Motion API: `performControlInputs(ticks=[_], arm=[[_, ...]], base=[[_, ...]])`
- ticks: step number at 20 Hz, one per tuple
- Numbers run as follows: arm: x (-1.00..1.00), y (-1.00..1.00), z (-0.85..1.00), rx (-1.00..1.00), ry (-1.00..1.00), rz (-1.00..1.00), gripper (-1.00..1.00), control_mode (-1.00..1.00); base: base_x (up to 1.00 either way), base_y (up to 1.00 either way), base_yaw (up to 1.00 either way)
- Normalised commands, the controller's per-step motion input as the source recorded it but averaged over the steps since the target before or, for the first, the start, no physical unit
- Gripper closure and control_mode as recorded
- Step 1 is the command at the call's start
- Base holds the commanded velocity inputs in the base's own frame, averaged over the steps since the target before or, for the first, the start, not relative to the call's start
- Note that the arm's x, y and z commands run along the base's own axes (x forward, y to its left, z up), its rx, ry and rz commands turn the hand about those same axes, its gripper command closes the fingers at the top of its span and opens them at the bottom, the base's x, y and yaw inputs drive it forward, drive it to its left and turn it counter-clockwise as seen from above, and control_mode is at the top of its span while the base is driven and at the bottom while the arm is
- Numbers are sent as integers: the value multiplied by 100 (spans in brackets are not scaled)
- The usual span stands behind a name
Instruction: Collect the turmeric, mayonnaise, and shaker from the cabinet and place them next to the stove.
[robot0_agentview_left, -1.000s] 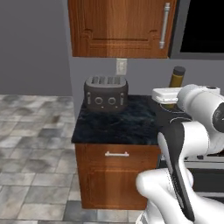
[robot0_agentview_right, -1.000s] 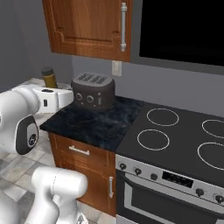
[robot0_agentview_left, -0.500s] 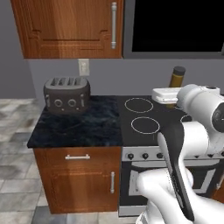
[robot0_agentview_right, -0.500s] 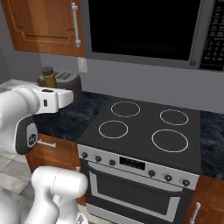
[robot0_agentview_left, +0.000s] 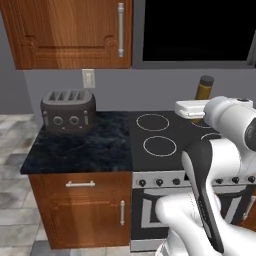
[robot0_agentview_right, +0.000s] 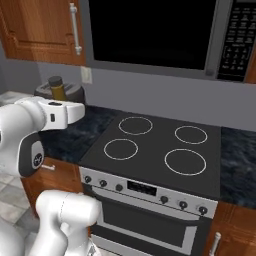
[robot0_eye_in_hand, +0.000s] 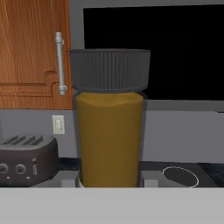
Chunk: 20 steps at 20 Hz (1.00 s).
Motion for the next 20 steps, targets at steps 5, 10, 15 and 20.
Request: performControlInputs(ticks=[5, 10, 15, 20], arm=[[0, 0, 0, 0, 0, 0, 100, 100], [0, 0, 0, 0, 0, 0, 100, 100], [0, 0, 0, 0, 0, 0, 100, 100], [20, 1, -18, 0, 3, 7, 100, -100]], base=[[58, -1, 1], [64, 1, 0], [65, 9, 0], [38, 7, 1]])
